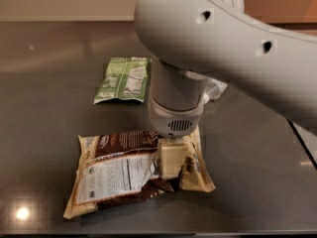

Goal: Pick brown chip bag

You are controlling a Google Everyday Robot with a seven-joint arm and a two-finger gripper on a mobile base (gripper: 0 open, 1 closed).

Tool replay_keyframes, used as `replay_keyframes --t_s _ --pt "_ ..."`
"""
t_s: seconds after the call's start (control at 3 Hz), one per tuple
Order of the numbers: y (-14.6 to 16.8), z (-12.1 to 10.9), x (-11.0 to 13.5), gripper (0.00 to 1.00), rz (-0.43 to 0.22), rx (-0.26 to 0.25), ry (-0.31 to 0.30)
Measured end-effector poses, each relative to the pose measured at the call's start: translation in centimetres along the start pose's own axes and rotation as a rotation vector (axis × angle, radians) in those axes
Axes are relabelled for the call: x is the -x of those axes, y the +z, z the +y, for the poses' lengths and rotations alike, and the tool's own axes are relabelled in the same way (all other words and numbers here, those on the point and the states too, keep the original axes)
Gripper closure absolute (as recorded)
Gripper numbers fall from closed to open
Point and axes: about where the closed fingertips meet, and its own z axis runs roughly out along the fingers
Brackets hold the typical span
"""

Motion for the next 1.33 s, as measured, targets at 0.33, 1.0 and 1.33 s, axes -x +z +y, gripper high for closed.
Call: replay_keyframes --t_s 0.33,1.0,1.33 --pt "-0.1 0.0 0.1 0.63 -0.005 0.004 -0.001" --pt "-3.0 -0.6 -0.8 1.0 -0.07 -0.017 0.008" --pt "-5.3 -1.2 -1.5 1.0 -0.134 -0.018 0.015"
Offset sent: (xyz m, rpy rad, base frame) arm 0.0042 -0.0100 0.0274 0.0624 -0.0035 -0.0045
